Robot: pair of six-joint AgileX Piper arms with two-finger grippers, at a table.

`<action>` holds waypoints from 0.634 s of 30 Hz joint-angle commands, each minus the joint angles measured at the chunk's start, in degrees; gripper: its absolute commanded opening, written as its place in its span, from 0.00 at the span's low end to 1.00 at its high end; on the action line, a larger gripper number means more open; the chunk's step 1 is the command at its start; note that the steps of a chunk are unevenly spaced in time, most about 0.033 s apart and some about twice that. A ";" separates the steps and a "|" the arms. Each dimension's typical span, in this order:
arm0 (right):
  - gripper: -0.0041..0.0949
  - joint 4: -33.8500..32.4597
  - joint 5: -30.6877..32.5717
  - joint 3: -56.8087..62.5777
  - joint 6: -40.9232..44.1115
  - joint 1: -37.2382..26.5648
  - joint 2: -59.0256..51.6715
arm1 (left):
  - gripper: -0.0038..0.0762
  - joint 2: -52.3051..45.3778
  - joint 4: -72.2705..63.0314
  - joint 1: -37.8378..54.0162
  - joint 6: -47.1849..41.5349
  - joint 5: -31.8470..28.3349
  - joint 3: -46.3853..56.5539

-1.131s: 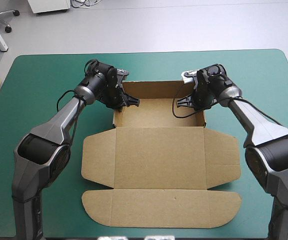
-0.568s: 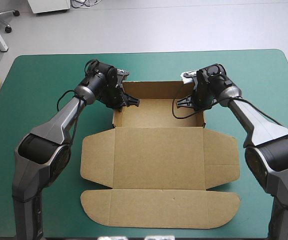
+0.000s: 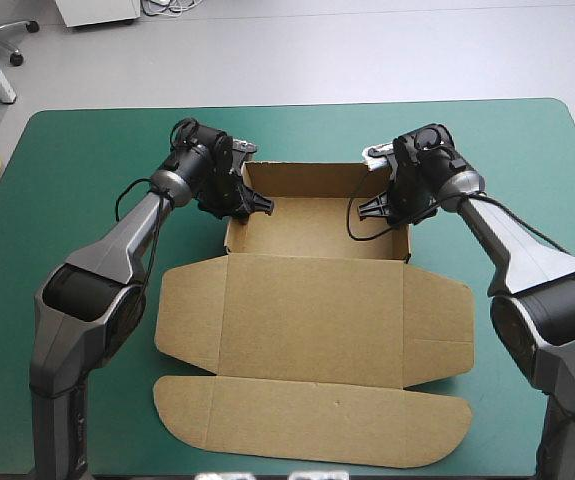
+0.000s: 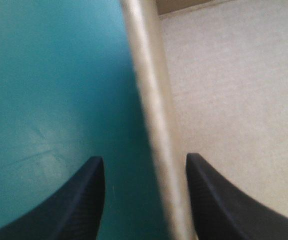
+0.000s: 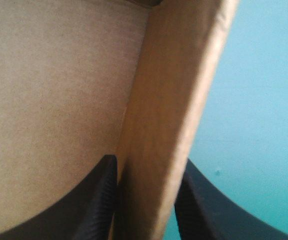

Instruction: Fold the box

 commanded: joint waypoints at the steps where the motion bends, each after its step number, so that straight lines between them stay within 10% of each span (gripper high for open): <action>1: 0.40 -3.21 1.18 -2.78 -0.65 -0.62 -4.17 | 0.51 -5.95 2.78 0.35 0.25 0.62 -1.83; 19: 0.41 1.71 3.79 -3.10 -1.73 -0.62 -8.22 | 0.51 -8.52 0.83 -0.65 1.90 3.90 -4.02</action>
